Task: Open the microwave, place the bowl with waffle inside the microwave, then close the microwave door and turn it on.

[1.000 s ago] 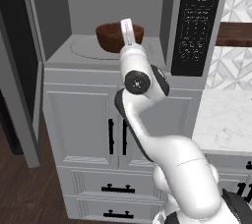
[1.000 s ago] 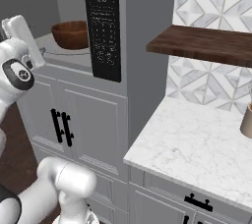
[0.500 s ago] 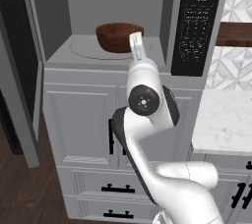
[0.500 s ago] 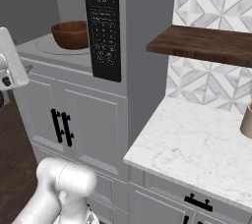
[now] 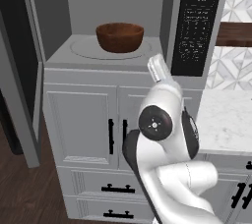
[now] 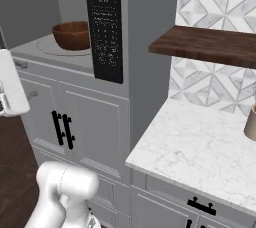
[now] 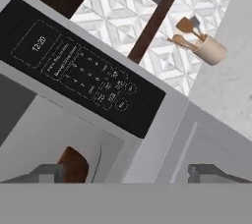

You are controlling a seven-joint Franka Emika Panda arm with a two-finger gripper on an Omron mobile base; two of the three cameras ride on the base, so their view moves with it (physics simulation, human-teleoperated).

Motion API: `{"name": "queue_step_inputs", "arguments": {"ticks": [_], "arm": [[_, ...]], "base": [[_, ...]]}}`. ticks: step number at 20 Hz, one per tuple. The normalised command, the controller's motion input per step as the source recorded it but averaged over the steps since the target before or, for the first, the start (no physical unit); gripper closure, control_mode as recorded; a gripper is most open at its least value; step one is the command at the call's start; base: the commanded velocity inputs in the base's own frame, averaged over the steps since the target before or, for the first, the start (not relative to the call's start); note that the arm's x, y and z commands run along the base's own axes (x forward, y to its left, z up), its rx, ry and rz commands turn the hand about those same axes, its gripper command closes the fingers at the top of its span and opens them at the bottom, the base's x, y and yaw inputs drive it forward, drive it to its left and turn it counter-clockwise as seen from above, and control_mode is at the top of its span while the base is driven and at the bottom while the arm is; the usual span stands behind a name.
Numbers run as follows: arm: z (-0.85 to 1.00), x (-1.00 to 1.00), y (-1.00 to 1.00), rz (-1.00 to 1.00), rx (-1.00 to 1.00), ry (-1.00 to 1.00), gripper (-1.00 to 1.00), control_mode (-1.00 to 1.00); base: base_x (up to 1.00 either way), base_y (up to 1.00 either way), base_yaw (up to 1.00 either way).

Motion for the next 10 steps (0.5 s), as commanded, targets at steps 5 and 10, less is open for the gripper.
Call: {"name": "queue_step_inputs", "arguments": {"ticks": [5, 10], "arm": [[-0.52, -0.05, -0.53, -0.18, -0.25, 0.15, -1.00, -1.00], [-0.45, -0.11, 0.14, -0.09, -0.25, 0.09, -1.00, -1.00]], "base": [[0.00, 0.00, 0.00], [0.00, 0.00, 0.00]]}}
